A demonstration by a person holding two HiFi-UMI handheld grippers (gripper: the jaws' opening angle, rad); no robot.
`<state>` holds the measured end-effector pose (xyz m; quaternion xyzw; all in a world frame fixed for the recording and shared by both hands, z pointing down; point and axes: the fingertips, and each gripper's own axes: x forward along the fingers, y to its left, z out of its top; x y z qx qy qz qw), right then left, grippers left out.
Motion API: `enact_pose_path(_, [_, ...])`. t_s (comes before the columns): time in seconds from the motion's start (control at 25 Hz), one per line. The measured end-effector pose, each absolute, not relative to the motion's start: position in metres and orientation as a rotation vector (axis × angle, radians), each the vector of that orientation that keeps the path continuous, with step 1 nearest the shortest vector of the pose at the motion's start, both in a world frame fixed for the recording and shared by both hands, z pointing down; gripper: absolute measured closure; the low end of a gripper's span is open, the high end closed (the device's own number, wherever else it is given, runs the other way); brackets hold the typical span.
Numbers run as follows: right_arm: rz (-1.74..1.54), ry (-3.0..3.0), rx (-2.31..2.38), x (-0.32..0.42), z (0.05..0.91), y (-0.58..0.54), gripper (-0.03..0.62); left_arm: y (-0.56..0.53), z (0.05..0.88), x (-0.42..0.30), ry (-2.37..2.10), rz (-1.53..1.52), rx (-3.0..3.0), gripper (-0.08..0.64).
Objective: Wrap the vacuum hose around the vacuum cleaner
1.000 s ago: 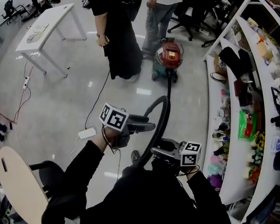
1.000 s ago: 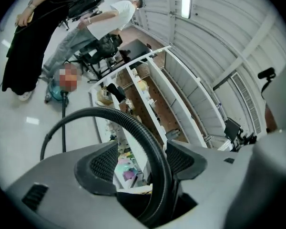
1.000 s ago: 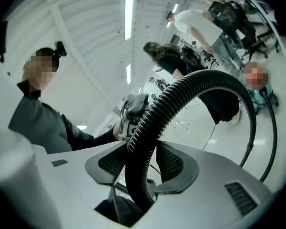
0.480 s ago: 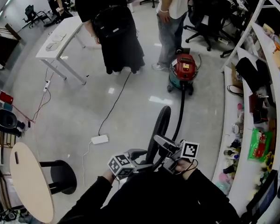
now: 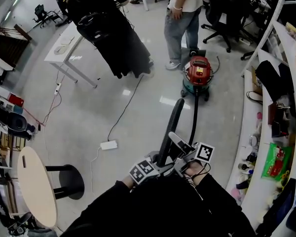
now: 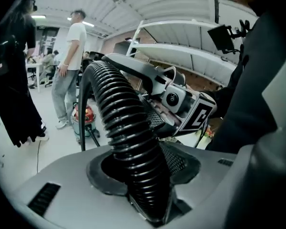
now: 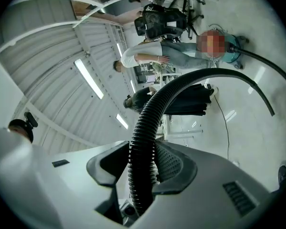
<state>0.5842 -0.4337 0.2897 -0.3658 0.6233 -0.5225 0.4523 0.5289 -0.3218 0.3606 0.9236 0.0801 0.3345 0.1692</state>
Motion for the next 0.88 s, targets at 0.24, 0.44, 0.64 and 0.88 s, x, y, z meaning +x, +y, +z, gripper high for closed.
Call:
enact_pose_path(0.24, [-1.283, 1.777, -0.928, 0.623, 0.296, -0.415, 0.419, -0.342, 0.374, 0.528, 0.439, 1.46, 2.708, 0.367])
enact_pose_path(0.44, [-1.449, 1.961, -0.964, 0.634, 0.321, -0.379, 0.388, -0.375, 0.372, 0.519, 0.78, 1.992, 2.632, 0.372])
enact_pose_path(0.64, [-1.481, 2.219, -1.377, 0.669, 0.351, -0.336, 0.39, -0.441, 0.353, 0.521, 0.923, 2.445, 2.512, 0.386])
enact_pose_path(0.88, [-0.69, 2.852, -1.951, 0.685, 0.308, -0.38, 0.272, -0.478, 0.319, 0.542, 1.119, 2.702, 2.381, 0.383])
